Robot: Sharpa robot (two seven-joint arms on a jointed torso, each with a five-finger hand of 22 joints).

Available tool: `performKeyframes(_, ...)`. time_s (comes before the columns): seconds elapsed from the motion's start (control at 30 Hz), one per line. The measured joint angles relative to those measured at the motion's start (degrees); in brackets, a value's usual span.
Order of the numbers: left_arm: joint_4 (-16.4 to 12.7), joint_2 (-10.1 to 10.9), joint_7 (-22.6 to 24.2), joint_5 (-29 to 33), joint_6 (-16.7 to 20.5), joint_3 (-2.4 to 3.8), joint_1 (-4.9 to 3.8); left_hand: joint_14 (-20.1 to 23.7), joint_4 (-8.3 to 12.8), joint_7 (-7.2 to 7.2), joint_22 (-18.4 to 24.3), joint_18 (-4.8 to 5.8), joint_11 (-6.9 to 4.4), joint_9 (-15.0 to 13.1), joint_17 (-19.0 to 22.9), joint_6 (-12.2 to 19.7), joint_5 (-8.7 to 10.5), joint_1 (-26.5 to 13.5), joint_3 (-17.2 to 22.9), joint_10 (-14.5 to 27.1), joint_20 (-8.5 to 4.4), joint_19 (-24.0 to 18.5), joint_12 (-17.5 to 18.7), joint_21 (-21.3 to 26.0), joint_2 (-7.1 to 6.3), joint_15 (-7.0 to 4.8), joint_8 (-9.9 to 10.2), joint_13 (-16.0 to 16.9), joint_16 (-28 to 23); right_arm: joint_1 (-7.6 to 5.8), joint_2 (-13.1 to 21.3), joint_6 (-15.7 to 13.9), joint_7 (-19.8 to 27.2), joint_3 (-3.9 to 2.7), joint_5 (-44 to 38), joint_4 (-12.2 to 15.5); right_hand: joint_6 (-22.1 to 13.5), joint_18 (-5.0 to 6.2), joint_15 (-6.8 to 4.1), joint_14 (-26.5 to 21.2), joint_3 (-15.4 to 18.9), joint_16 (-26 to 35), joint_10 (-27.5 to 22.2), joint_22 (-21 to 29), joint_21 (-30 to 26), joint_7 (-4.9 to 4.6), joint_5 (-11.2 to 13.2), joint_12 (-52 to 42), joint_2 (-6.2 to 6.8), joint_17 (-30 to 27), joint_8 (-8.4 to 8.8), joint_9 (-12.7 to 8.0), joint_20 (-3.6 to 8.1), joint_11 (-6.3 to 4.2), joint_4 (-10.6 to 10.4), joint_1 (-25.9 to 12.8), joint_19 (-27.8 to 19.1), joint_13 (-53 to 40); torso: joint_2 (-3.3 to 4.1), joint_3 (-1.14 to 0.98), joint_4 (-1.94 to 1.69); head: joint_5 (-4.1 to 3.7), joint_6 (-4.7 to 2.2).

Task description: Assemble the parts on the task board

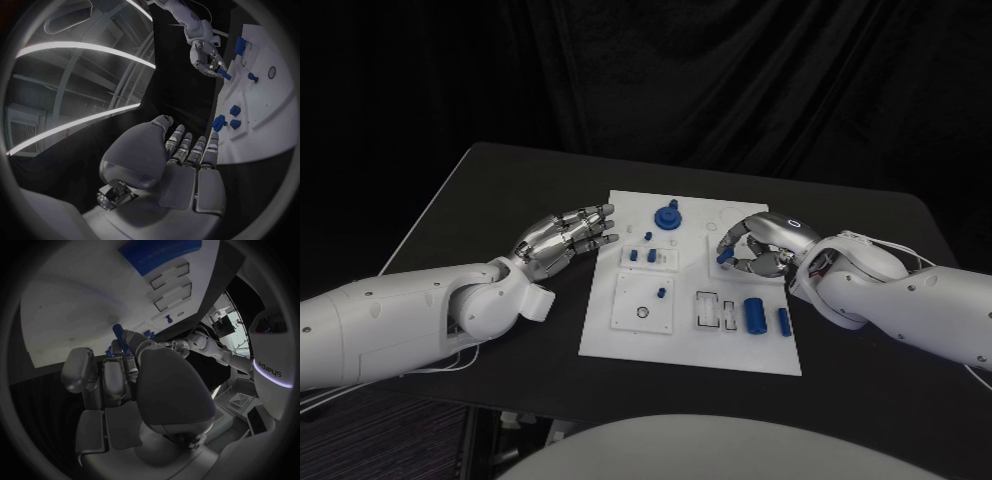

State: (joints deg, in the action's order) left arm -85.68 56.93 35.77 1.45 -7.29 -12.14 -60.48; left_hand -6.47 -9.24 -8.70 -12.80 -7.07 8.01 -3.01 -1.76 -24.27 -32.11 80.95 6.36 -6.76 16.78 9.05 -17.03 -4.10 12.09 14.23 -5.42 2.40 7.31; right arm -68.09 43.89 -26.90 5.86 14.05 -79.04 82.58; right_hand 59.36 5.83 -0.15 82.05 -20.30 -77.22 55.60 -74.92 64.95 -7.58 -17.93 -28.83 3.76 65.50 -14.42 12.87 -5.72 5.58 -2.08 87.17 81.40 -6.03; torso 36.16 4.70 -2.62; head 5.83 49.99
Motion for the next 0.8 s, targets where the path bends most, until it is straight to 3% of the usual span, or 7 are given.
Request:
performKeyframes(0.23, 0.0, 0.0, -0.2, 0.0, 0.0, 0.0, 0.04, 0.0, -0.1, 0.0, 0.0, 0.0, 0.0, 0.0, 0.0, 0.0, 0.0, 0.0, 0.4, 0.0, 0.0, 0.0, 0.0, 0.0, 0.0, 0.0, 0.0, 0.0, 0.0, -1.67, 1.4, -2.1, 0.5, -0.12, 0.0, 2.4, -0.7, 0.0, 0.0, 0.0, 0.1, 0.0, 0.0, 0.0, 0.0, -0.02, 0.3, 0.0, -0.01, -0.4, -0.01, 0.2, 0.0, 0.0, 0.1, 0.0, 0.0, 0.0, -0.01, 0.01, 0.0, 0.14, 0.0)
performKeyframes(0.27, 0.0, 0.0, -0.2, 0.0, 0.0, 0.0, 0.04, 0.0, -0.1, 0.0, 0.0, 0.0, 0.0, 0.0, 0.0, 0.0, 0.0, 0.0, 0.4, 0.0, 0.0, 0.0, 0.0, 0.0, 0.0, 0.0, 0.0, 0.0, 0.0, -1.99, 1.6, -2.1, 0.4, -0.15, 0.0, 3.1, -1.1, -0.01, 0.0, 0.0, 0.1, 0.0, 0.0, 0.0, 0.0, -0.05, 0.5, 0.0, -0.02, -0.5, -0.01, 2.0, 0.15, 0.0, 0.1, 0.0, -0.2, 0.0, -0.01, 0.01, 0.0, 0.19, 0.0)
performKeyframes(0.47, -0.1, 0.1, -0.2, 0.0, 0.0, -0.01, 0.06, 0.0, -0.1, -0.21, 0.0, 0.0, 0.0, 0.0, 0.0, -0.2, 0.0, 0.0, 0.4, 0.0, 0.0, 0.0, 0.0, 0.0, 0.0, 0.0, -0.2, 0.0, 0.0, -3.13, 3.4, -1.9, -0.3, -0.19, -1.1, 10.3, -1.4, -0.01, 0.0, 0.0, 0.1, 0.2, 0.0, 0.0, -0.4, -0.23, 1.4, 0.3, -0.09, -0.6, -0.01, 3.4, 0.2, 0.0, 0.4, -0.1, -0.2, 0.0, -0.02, 0.01, -0.01, 0.77, 0.0)
performKeyframes(0.6, -0.1, 0.2, -0.2, 0.0, 0.0, -0.01, 0.06, 0.0, -0.1, -0.21, 0.0, 0.0, 0.18, 0.0, 0.0, -0.2, 0.0, 0.0, 0.4, -0.2, 0.0, 0.0, -0.2, 0.0, 0.0, 0.0, -0.2, 0.0, 0.0, -3.16, 2.8, -0.7, -1.0, -0.07, -4.0, 15.5, -1.4, -0.01, -0.13, 0.1, 0.3, 0.2, 0.0, 0.0, 0.2, -0.22, 2.1, 0.3, -0.06, -0.1, -0.65, 3.7, 0.2, 0.0, 0.6, -0.1, -0.2, 0.0, -0.02, 0.02, -0.01, 1.27, 0.0)
performKeyframes(0.73, -0.1, 0.3, -0.3, 0.0, 0.0, -0.01, 0.07, 0.0, -0.1, -0.21, 0.0, 0.0, 0.18, 0.0, 0.0, -0.2, 0.0, 0.0, 0.4, -0.2, 0.0, 0.0, -0.2, 0.0, 0.0, 0.0, -0.2, 0.0, 0.0, -3.06, 0.7, 1.8, -2.0, 0.0, -7.8, 17.8, -0.9, -0.01, -0.41, 0.4, 0.4, 0.2, 0.7, 0.0, 0.6, 0.49, 3.2, 0.5, 0.33, 0.3, -1.32, 3.8, 0.32, -0.28, 0.5, -1.1, -0.1, -0.5, -0.01, 0.03, -0.01, 1.43, 0.0)
performKeyframes(0.77, -0.1, 0.3, -0.3, 0.0, 0.0, -0.01, 0.07, 0.0, -0.1, -0.21, 0.0, 0.0, 0.19, 0.0, 0.0, -0.2, 0.0, 0.0, 0.4, -0.2, 0.0, 0.0, -0.2, 0.0, 0.0, 0.0, -0.2, 0.0, 0.0, -3.03, 0.1, 2.6, -2.3, 0.02, -8.7, 18.1, -0.5, 0.0, -0.41, 0.4, 0.6, 0.2, 1.6, 0.0, 0.6, 0.67, 3.6, 0.7, 0.46, 0.3, -1.45, 3.8, 0.41, -1.14, 0.3, -1.4, 0.0, -0.5, -0.01, 0.03, -0.01, 1.4, 0.0)
performKeyframes(0.8, -0.2, 0.3, -0.3, 0.0, 0.0, 0.0, 0.07, 0.0, -0.1, -0.21, 0.0, 0.0, 0.19, 0.0, 0.0, -0.2, 0.0, 0.0, 0.4, -0.2, 0.0, 0.0, -0.2, 0.0, 0.0, 0.0, -0.2, 0.0, 0.0, -2.98, -0.8, 3.7, -2.8, 0.05, -10.0, 18.2, -0.4, 0.0, -0.41, 0.4, 0.7, 0.2, 1.7, 0.0, 0.6, 0.72, 4.0, 0.7, 0.46, 0.3, -1.54, 3.8, 0.4, -1.19, 0.2, -1.4, 0.0, -0.5, -0.01, 0.03, -0.01, 1.32, 0.0)
